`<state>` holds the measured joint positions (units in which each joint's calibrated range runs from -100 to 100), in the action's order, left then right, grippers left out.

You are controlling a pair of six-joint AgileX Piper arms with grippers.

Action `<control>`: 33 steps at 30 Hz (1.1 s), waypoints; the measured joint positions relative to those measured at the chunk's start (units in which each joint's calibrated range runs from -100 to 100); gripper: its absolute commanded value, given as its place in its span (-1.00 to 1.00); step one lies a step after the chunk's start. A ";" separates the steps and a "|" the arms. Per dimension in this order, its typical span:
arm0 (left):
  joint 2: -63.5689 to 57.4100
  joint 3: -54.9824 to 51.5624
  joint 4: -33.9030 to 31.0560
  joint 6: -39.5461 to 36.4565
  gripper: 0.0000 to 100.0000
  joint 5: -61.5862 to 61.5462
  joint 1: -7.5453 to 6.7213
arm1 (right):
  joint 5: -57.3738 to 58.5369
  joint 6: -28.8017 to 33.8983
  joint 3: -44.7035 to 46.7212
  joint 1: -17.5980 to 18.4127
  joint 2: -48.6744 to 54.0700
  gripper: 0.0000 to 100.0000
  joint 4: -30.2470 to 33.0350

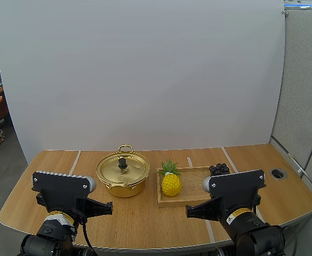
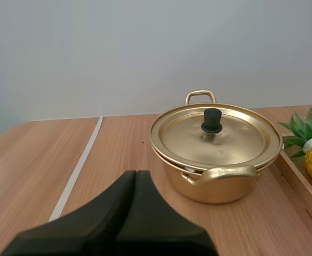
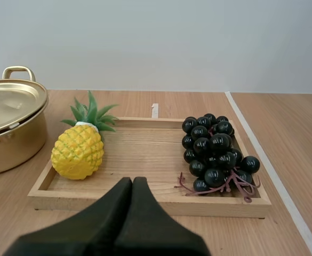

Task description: Open the pot, put the grape inside, and close it

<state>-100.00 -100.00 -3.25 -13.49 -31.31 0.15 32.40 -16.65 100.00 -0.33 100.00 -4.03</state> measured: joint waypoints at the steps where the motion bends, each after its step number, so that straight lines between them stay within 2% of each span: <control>1: 0.00 0.00 0.00 0.00 -1.00 0.00 0.00 | 0.00 0.00 0.00 0.00 0.00 -1.00 -0.12; 13: 0.00 0.00 -0.10 0.00 -1.00 0.00 0.00 | -3.46 0.00 0.00 0.00 0.00 -1.00 0.22; 15: 0.00 0.00 -0.23 0.00 -1.00 0.00 0.00 | -1.13 0.00 -0.52 0.00 0.00 -1.00 0.33; 18: 0.00 8.04 -0.45 0.00 -1.00 0.26 0.00 | 2.99 0.00 -8.66 0.00 0.00 -1.00 0.56; 30: 0.00 25.06 -0.45 0.00 -1.00 0.67 0.00 | 3.82 0.00 -24.67 0.00 0.00 -1.00 1.15; 33: 0.00 29.83 -0.94 0.00 -1.00 -2.85 0.00 | 5.06 0.00 -28.32 0.00 0.00 -1.00 1.15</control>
<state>-100.00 -70.17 -4.18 -13.49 -34.17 0.15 37.46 -16.65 71.68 -0.33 100.00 -2.88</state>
